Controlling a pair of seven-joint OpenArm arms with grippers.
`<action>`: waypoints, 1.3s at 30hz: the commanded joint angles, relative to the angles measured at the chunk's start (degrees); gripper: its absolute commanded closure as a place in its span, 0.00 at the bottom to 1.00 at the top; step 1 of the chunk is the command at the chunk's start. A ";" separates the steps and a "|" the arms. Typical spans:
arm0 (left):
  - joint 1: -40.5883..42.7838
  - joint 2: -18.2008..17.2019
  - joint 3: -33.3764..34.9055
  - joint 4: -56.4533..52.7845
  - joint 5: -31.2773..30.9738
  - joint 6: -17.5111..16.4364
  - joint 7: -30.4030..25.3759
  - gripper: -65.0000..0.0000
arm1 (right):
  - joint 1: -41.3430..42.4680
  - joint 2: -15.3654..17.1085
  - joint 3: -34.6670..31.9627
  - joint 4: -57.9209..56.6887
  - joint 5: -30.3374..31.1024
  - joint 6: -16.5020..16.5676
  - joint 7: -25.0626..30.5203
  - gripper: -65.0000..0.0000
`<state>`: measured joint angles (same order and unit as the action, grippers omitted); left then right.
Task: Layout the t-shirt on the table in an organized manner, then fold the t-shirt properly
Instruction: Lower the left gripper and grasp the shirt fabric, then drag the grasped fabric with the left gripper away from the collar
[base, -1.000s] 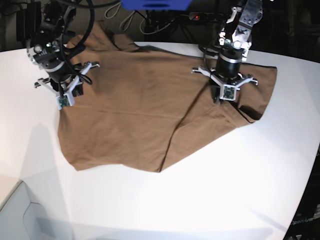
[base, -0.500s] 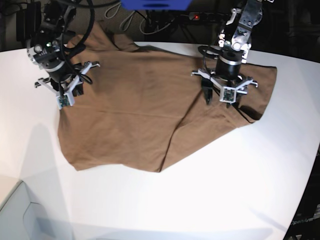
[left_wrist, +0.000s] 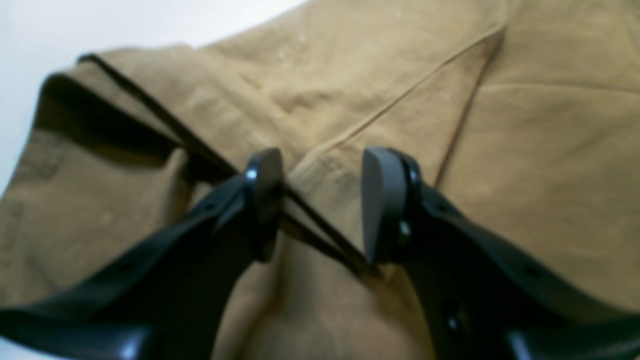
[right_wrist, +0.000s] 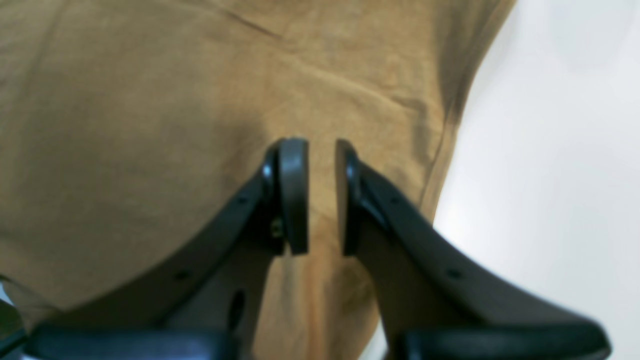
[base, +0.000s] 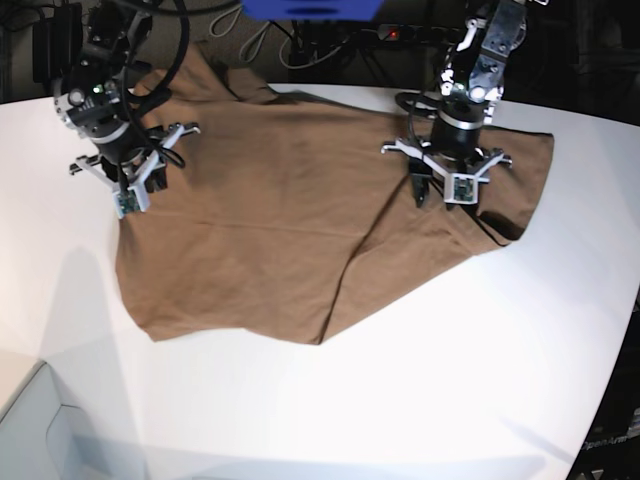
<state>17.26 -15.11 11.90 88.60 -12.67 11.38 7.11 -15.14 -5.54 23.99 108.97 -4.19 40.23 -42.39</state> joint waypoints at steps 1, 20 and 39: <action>-0.95 -0.31 -0.08 0.85 -0.21 0.18 -1.44 0.61 | 0.23 0.22 0.14 0.97 0.71 -0.23 1.12 0.88; -1.12 -0.14 0.01 -0.03 -2.41 0.18 -1.36 0.74 | 0.23 0.22 0.14 0.97 0.71 -0.23 1.12 0.88; -9.12 -0.49 -1.66 7.36 -2.06 0.54 -1.36 0.96 | 0.23 0.22 0.14 0.97 0.71 -0.23 1.12 0.88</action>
<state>8.93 -15.11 10.79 94.89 -15.33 11.44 7.75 -15.11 -5.54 24.03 108.97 -4.19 40.23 -42.37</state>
